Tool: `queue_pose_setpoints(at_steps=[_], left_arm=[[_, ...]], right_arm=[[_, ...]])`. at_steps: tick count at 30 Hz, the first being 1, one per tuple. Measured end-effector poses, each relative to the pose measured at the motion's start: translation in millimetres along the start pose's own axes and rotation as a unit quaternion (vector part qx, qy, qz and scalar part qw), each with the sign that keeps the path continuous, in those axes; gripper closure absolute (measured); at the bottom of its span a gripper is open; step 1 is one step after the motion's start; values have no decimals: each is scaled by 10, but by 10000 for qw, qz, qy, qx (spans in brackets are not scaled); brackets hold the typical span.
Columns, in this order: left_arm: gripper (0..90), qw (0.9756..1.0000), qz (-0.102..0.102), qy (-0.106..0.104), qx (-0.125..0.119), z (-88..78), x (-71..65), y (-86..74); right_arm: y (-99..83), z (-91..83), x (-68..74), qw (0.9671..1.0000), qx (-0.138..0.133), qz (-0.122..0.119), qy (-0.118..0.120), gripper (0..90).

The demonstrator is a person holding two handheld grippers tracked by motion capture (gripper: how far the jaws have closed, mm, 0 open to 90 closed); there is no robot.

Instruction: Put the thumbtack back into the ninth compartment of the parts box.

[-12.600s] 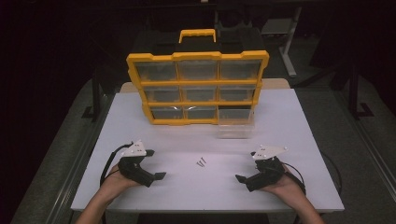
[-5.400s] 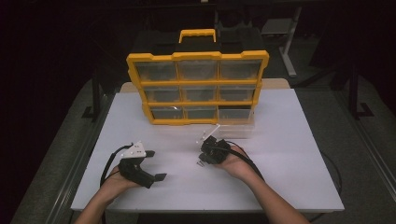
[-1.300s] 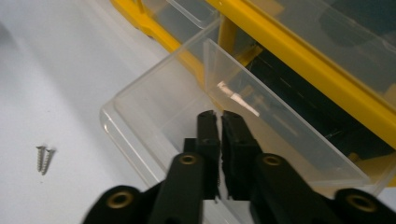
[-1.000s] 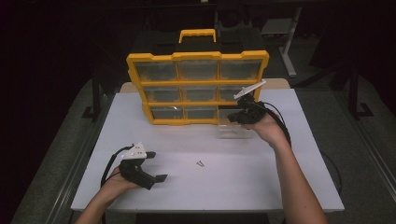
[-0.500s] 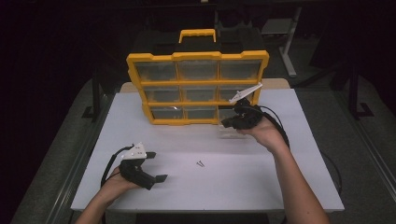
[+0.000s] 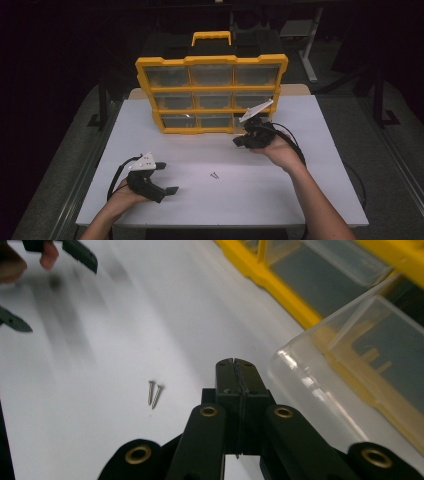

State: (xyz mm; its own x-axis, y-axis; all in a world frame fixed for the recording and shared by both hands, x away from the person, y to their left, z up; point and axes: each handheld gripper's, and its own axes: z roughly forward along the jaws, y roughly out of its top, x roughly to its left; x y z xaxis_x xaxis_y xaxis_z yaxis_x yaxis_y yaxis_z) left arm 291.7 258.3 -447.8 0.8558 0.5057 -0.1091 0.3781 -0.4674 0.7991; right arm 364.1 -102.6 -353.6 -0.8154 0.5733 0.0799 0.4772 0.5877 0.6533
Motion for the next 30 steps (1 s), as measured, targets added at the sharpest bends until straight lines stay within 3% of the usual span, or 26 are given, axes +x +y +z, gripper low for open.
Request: queue_pose_setpoints(at_steps=[7, 15, 20, 22, 30], left_arm=[[0, 10000, 11, 6, 7, 0, -10, 4], [0, 10000, 33, -21, 9, 1, -23, 5], [0, 10000, 32, -20, 13, 2, -21, 5], [0, 10000, 28, -16, 17, 1, -20, 3], [0, 10000, 40, -20, 17, -1, -24, 3]], right_arm=[[-102, 83, 93, 9999, -2, -90, 46, 853], [-154, 262, 174, 9997, 114, -159, 118, 691], [-162, 343, 203, 9995, 173, -215, 165, 656], [-164, 386, 223, 9994, 201, -229, 171, 601], [-171, 483, 288, 9988, 298, -316, 233, 581]])
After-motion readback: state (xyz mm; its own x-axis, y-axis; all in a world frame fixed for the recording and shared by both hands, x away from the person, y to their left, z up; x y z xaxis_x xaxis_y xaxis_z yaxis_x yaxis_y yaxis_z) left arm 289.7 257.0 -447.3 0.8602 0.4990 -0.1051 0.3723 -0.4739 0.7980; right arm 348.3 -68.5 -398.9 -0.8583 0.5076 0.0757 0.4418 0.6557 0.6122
